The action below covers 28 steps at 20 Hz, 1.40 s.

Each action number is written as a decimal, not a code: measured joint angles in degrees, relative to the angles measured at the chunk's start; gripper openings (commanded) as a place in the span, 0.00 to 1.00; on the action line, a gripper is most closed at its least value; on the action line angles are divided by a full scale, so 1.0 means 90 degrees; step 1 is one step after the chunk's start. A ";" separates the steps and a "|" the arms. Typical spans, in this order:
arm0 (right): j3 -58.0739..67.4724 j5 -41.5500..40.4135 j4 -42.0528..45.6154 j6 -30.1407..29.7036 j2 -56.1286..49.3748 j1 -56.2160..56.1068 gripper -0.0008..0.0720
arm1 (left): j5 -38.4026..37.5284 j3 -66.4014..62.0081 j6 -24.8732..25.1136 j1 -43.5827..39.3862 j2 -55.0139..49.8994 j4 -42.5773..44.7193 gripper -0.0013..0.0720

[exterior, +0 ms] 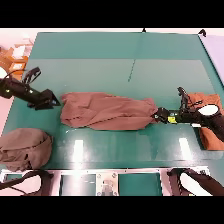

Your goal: Fold the shirts.

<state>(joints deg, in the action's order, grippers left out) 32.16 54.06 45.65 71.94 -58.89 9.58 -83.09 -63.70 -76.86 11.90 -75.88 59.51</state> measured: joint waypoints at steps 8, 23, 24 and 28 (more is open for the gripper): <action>-0.0022 0.0000 0.0005 0.0000 -0.0015 0.0119 0.04 | 0.2579 0.0731 0.0413 0.0226 -0.0527 -0.1185 0.68; -0.0221 0.1610 0.0015 0.0306 -0.0015 0.0253 0.34 | 0.4503 0.0537 0.1853 -0.0386 -0.2195 -0.3286 0.05; -0.0080 0.1717 0.0015 0.0313 -0.0015 0.0391 0.46 | 0.4498 0.0476 0.1894 -0.0418 -0.2227 -0.3315 0.05; 0.0758 0.2067 0.0245 0.0578 -0.0019 0.1452 0.71 | 0.4289 0.0163 0.1955 -0.0338 -0.2246 -0.3106 0.05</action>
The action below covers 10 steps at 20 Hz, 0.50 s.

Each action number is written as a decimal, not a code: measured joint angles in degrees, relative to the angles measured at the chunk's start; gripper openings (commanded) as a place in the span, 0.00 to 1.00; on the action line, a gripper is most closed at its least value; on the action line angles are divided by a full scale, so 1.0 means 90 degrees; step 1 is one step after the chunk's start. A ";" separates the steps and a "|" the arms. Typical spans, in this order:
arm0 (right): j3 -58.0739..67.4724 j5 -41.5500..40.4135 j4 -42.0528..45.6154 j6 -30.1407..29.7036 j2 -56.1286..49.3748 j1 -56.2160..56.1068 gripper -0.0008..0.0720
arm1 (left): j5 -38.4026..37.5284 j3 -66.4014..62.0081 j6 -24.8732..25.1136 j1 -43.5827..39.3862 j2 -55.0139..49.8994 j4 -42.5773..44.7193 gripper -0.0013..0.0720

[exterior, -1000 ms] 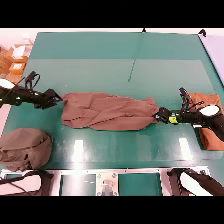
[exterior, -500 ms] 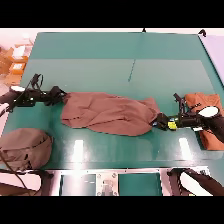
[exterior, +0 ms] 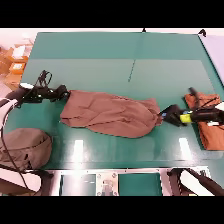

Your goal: Fold the shirts.

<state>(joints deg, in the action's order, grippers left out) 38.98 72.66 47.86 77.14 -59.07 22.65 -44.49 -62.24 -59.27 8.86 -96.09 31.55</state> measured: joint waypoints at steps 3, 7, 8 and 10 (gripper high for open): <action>0.0284 -0.0323 0.0374 0.0240 -0.0301 0.0753 0.70 | -0.0372 -0.0189 -0.0046 0.0126 0.0000 0.0153 0.05; 0.0401 -0.0653 0.0313 0.0051 -0.1377 0.1039 0.58 | -0.0699 -0.0284 -0.0078 0.0189 0.0000 0.0238 0.05; 0.0413 -0.0707 0.0170 -0.0085 -0.1654 0.1032 0.58 | -0.0736 -0.0294 -0.0090 0.0199 0.0000 0.0267 0.05; 0.0432 -0.0840 -0.0202 -0.0415 -0.2186 0.0933 0.58 | -0.0845 -0.0306 -0.0092 0.0206 0.0000 0.0272 0.05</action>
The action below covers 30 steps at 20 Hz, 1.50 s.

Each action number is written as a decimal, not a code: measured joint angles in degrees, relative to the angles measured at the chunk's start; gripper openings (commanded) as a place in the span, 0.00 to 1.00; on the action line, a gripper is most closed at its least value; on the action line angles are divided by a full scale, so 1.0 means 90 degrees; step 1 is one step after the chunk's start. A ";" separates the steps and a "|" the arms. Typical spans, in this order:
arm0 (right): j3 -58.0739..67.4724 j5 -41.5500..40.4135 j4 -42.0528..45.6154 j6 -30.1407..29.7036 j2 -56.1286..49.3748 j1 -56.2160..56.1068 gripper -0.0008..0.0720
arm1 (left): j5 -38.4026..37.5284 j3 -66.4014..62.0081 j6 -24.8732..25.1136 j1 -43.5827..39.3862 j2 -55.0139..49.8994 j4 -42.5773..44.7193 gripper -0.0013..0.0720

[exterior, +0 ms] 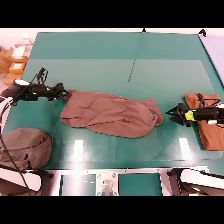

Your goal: Fold the shirts.

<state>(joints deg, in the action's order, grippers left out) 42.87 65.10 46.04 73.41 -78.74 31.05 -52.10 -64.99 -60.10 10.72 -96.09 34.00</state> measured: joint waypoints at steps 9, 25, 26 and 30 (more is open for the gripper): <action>0.0583 0.0189 -0.1304 -0.1059 -0.0918 -0.0712 0.04 | -0.1095 -0.0699 -0.0138 0.0007 0.0121 0.0015 0.05; 0.8286 0.0865 -0.1481 0.0240 0.2001 -0.0032 0.04 | -0.1588 -0.5666 -0.0646 0.0007 0.4624 0.0185 0.05; 0.8364 0.0680 -0.1416 0.0262 0.2259 0.0073 0.04 | -0.1477 -0.5724 -0.0648 0.0007 0.4857 0.0257 0.05; 0.8507 -0.0044 -0.1066 0.0299 0.2924 0.0328 0.04 | -0.1158 -0.5826 -0.0777 0.0007 0.5416 0.0811 0.05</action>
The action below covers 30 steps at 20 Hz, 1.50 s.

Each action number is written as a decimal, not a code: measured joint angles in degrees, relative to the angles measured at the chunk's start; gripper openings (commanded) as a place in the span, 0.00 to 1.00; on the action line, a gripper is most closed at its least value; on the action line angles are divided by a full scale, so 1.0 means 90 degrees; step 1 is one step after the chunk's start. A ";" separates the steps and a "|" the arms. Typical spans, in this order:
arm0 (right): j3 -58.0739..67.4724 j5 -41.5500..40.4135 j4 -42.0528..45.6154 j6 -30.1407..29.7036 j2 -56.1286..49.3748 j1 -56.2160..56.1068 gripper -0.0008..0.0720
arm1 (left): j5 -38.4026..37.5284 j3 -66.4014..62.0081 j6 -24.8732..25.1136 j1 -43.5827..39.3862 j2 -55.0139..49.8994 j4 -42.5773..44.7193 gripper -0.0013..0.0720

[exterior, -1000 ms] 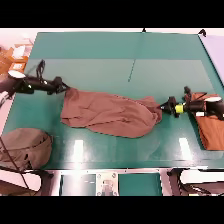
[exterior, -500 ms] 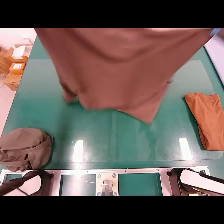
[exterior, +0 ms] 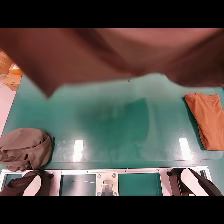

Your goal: Fold the shirts.

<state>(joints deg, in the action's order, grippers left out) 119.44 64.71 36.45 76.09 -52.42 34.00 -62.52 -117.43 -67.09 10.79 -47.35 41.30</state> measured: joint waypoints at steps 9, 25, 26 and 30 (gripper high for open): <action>-0.1858 -0.0393 0.0097 -0.0192 -0.0199 -0.0512 0.04 | -0.0243 0.1370 -0.0600 0.0000 -0.0906 0.1341 0.05; -0.3903 -0.1472 0.0236 -0.0573 -0.4597 -0.1923 0.39 | 0.0998 0.2603 0.0240 -0.0967 -0.5778 0.0386 0.75; -0.3857 -0.1273 0.0238 -0.0573 -0.4641 -0.1792 0.39 | 0.0731 0.2477 0.0129 -0.0811 -0.5826 0.0403 0.75; -0.3908 0.0039 0.0624 -0.0340 -0.4517 -0.1042 0.38 | -0.0957 0.2259 -0.0304 0.0027 -0.5804 0.0410 0.40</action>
<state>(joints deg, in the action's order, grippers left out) 84.27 65.06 42.06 73.03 -93.08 24.62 -71.13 -97.10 -69.82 11.03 -99.59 44.99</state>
